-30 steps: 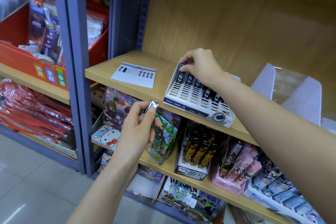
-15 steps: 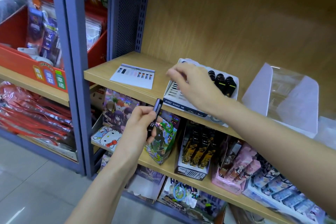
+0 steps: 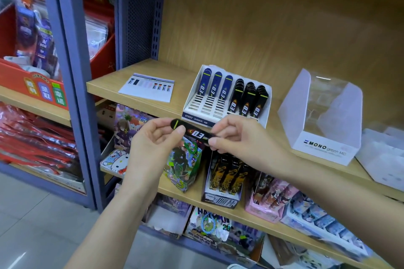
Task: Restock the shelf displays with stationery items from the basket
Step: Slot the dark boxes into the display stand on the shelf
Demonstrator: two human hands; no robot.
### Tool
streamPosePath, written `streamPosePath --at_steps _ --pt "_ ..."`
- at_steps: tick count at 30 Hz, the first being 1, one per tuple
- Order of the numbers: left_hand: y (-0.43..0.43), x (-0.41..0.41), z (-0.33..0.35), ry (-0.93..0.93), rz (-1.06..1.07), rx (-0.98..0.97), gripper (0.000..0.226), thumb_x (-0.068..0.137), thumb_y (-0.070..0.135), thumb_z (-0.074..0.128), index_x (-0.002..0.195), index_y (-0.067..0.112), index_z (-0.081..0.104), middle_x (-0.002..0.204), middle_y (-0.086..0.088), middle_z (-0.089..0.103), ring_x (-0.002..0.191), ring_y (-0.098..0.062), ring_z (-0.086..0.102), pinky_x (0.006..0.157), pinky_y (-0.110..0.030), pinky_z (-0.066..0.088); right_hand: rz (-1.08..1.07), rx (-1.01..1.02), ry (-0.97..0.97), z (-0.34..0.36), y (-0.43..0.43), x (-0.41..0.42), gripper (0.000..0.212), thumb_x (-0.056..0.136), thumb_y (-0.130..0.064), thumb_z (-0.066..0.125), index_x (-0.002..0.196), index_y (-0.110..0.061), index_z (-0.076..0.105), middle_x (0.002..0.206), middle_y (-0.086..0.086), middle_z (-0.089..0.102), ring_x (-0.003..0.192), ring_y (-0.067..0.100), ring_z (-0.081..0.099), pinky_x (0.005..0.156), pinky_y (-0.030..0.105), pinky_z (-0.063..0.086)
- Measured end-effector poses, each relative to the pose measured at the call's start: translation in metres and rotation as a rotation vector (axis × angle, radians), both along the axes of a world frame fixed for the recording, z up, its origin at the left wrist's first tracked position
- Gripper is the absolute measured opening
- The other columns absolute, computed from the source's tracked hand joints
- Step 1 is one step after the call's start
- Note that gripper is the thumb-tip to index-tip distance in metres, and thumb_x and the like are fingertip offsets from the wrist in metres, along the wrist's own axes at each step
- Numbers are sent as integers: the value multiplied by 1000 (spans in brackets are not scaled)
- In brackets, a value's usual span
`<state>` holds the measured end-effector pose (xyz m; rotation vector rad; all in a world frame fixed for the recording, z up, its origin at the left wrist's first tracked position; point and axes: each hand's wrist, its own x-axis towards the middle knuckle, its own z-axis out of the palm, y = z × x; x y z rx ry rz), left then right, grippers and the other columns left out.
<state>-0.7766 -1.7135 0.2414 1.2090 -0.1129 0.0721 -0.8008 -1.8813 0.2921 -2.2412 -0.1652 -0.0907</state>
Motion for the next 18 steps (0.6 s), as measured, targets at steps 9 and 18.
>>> streamPosePath --at_steps 9,18 --pt "-37 -16 0 -483 5 407 16 88 10 64 95 24 66 85 13 66 83 1 58 76 -10 43 -11 -279 -112 -7 -8 -30 16 87 -27 65 87 -15 54 71 -8 60 67 6 60 65 26 52" --pt "-59 10 -24 -777 174 1104 41 88 31 37 121 14 56 122 -5 53 117 -19 39 100 -39 37 -339 -127 -376 34 -65 -12 1 100 -16 42 100 -15 41 80 4 62 64 6 65 62 16 53"
